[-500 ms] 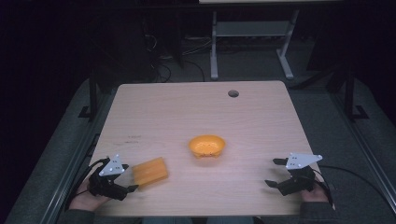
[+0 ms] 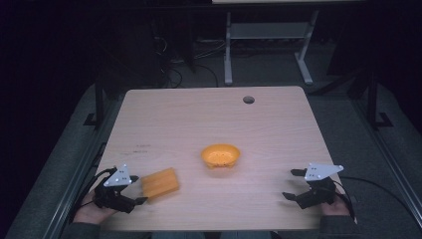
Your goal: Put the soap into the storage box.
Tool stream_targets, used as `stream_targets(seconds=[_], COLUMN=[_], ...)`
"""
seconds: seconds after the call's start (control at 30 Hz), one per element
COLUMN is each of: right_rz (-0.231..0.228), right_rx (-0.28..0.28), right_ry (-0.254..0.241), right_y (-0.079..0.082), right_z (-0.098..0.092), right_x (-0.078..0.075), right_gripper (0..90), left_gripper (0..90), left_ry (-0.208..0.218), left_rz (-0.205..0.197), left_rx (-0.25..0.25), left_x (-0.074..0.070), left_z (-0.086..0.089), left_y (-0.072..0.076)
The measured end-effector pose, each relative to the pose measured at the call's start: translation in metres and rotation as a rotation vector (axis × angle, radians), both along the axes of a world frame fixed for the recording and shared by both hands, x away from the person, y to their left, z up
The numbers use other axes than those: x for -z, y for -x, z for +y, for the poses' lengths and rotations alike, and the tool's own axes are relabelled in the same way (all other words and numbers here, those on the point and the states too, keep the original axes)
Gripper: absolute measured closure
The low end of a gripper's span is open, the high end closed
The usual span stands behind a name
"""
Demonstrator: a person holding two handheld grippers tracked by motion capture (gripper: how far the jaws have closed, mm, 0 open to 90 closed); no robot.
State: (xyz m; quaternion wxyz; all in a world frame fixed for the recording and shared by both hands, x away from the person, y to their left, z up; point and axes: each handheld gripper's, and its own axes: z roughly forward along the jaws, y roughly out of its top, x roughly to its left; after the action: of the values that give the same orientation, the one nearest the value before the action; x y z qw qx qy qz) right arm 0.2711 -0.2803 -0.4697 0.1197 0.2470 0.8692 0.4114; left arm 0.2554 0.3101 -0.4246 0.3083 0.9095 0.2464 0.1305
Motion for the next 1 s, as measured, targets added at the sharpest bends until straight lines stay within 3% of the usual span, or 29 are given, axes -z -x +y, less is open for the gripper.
stream_targets(seconds=[0.5,0.63,1.0], right_rz=[0.0,0.002,0.003], right_rx=[-0.007,-0.006,-0.006], right_ry=[0.009,0.01,0.01], right_y=[0.0,0.0,0.001], right_z=[0.001,0.001,0.001], right_x=[0.0,0.0,0.0], right_gripper=[13.5,13.5,13.5], left_gripper=[21.1,21.7,20.5], left_ry=[-0.019,-0.053,-0.056], left_rz=[0.012,0.001,0.007], left_rx=[0.004,0.02,0.035], left_x=[0.001,0.001,-0.002], left_z=[-0.007,-0.012,-0.02], left_y=[-0.003,-0.005,-0.011])
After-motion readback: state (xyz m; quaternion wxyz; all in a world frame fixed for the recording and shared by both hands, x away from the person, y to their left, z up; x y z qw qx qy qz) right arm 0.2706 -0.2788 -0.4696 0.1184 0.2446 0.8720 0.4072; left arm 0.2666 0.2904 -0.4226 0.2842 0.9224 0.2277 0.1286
